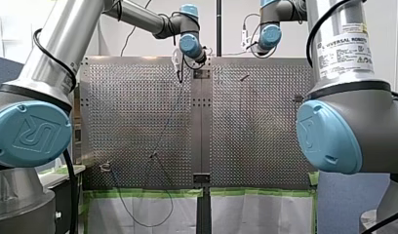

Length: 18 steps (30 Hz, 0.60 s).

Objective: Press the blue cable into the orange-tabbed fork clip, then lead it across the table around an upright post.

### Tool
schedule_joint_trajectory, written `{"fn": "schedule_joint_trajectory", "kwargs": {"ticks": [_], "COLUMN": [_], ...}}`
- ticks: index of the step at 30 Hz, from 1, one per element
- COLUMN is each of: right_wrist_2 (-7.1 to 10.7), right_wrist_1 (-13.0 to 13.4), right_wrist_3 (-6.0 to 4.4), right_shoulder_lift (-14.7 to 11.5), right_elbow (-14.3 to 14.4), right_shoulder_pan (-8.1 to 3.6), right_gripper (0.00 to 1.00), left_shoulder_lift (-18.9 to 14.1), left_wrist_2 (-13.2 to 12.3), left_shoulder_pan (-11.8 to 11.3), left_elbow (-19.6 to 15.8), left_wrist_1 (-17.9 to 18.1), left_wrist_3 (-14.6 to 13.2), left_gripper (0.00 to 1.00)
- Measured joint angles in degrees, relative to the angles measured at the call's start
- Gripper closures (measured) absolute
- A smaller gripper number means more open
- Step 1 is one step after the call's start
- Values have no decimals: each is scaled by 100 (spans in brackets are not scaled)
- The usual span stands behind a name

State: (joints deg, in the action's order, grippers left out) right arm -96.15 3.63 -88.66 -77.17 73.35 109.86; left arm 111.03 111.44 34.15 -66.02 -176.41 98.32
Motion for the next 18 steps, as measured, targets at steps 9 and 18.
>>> {"fn": "schedule_joint_trajectory", "kwargs": {"ticks": [9,18], "right_wrist_2": [127,195], "right_wrist_1": [26,33], "right_wrist_3": [-12,-20], "right_shoulder_lift": [100,213], "right_elbow": [-4,-16], "right_shoulder_pan": [-154,-308], "right_gripper": [100,100], "left_shoulder_lift": [451,967], "left_wrist_2": [22,20], "left_shoulder_pan": [197,331], "left_elbow": [523,1063], "left_wrist_1": [-113,-389], "left_wrist_3": [-6,8], "left_gripper": [100,100]}}
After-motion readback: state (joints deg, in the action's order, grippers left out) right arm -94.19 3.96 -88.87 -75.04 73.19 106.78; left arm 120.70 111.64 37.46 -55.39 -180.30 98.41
